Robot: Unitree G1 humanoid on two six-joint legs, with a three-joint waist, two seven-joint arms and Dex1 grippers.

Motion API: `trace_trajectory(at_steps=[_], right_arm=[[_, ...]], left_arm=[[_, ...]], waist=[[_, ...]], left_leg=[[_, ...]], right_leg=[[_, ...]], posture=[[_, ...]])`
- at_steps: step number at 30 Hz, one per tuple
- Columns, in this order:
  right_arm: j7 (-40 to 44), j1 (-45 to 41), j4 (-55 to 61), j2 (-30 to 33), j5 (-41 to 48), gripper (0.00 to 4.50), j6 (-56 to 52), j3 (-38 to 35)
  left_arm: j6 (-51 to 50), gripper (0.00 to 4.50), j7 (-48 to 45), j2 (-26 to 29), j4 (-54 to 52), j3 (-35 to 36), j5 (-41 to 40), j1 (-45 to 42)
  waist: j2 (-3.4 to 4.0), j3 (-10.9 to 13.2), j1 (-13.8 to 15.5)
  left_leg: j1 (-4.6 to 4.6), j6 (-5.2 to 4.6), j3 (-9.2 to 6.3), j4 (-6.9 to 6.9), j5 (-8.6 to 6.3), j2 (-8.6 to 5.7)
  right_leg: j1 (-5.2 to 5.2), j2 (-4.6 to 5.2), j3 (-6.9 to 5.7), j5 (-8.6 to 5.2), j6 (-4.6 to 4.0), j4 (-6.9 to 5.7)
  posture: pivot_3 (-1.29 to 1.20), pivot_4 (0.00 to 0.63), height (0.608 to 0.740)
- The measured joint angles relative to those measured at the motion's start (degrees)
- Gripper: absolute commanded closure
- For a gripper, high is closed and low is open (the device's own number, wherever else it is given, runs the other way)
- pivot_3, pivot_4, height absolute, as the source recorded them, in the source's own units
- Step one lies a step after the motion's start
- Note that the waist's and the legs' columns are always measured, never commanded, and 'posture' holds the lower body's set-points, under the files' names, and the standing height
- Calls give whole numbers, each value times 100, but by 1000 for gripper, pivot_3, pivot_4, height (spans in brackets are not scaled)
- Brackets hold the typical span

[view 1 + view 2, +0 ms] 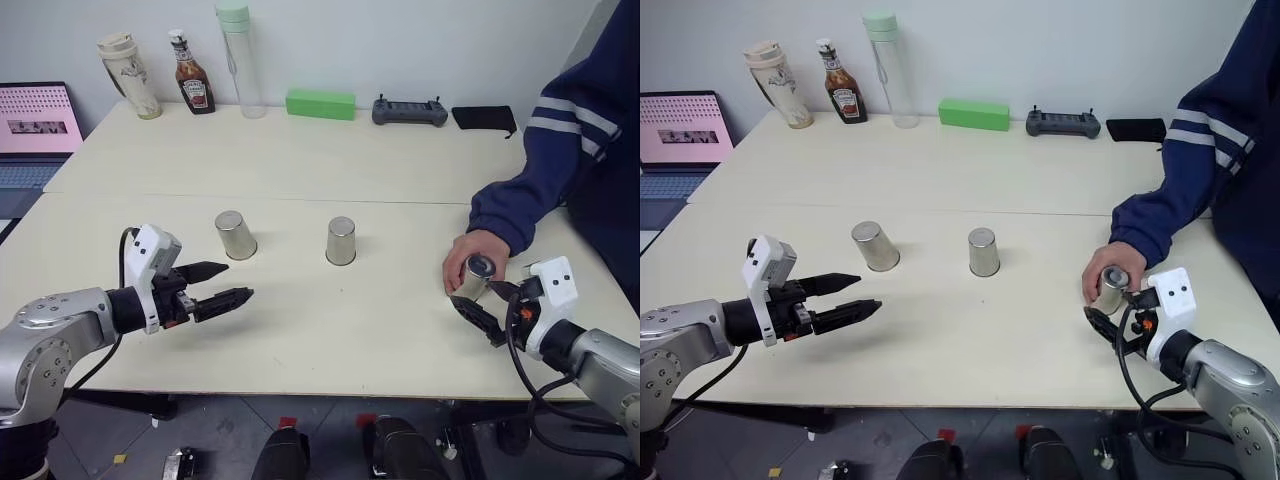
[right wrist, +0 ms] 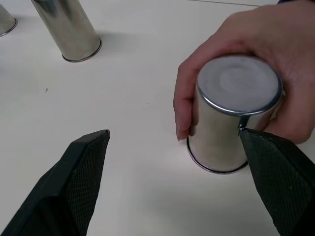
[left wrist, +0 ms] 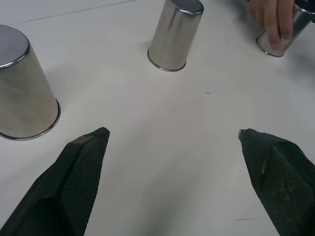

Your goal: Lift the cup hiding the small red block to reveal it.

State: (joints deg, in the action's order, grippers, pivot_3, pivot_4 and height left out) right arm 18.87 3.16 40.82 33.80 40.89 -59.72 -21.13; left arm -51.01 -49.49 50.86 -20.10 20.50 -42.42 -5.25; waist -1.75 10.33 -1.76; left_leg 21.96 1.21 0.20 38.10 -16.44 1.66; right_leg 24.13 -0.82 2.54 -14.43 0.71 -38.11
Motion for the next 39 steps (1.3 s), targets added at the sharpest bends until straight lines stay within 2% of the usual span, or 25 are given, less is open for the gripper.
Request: trace_trajectory(at_steps=[39], right_arm=[[-42, -43, -77, -27, 14, 55, 168, 125]], left_arm=[[53, 0, -213, 114, 222, -2, 68, -33]], waist=[[-1, -1, 3]], left_leg=[[-2, 0, -1, 3, 0, 0]], right_leg=[[-2, 0, -1, 0, 0, -5]], posture=[[0, 150, 740]])
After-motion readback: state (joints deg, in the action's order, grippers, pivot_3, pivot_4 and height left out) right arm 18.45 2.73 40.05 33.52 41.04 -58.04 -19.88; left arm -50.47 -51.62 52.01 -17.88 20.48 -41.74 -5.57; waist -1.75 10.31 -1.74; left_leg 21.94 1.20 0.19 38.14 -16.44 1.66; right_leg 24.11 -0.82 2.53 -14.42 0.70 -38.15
